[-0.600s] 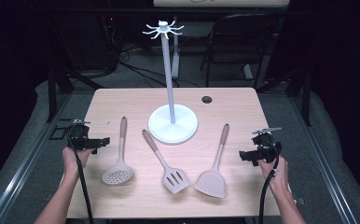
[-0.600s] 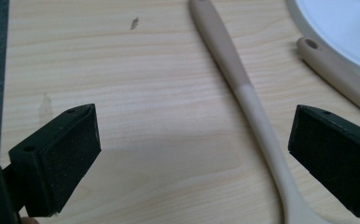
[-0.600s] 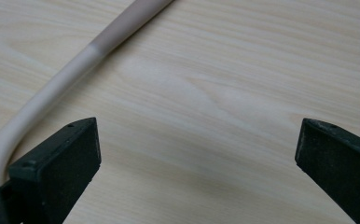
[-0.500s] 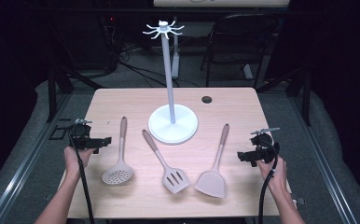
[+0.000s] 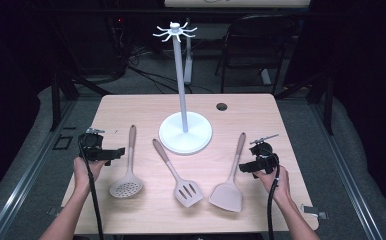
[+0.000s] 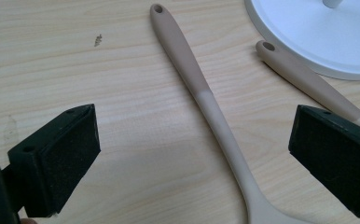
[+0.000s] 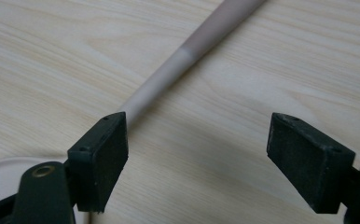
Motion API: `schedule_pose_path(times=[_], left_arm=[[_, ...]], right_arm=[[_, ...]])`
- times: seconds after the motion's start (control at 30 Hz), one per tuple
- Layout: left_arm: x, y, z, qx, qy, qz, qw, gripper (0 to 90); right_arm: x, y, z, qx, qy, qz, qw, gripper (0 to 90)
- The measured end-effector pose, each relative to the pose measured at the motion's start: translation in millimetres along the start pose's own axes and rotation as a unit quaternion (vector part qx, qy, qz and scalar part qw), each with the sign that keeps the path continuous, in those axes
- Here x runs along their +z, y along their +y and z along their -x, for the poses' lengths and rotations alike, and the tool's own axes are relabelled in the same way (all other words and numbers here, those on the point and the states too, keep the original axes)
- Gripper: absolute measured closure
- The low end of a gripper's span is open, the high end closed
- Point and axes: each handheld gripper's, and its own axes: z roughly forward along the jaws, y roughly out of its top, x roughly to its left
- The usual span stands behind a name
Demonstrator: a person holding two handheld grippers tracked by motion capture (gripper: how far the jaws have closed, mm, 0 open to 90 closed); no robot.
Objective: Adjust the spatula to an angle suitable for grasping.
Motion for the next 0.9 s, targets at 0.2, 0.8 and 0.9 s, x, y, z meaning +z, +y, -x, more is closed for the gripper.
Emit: schedule_pose_path(times=[0.2, 0.8, 0.9], left_arm=[[5.6, -2.2, 3.1, -0.001, -0.01, -0.008, 0.9999, 1.9], [-15.4, -11.0, 21.1, 0.028, -0.009, 0.009, 0.9995, 1.9], [-16.8, -13.3, 19.5, 0.025, -0.011, 0.01, 0.9996, 1.8]], right_arm=[[6.2, 11.9, -6.5, 0.011, 0.028, -0.012, 0.9995, 21.1], [5.5, 18.9, -20.7, -0.009, -0.013, -0.005, 0.9999, 24.6], [11.2, 21.5, -20.3, 0.001, -0.01, -0.004, 0.9999, 24.4]])
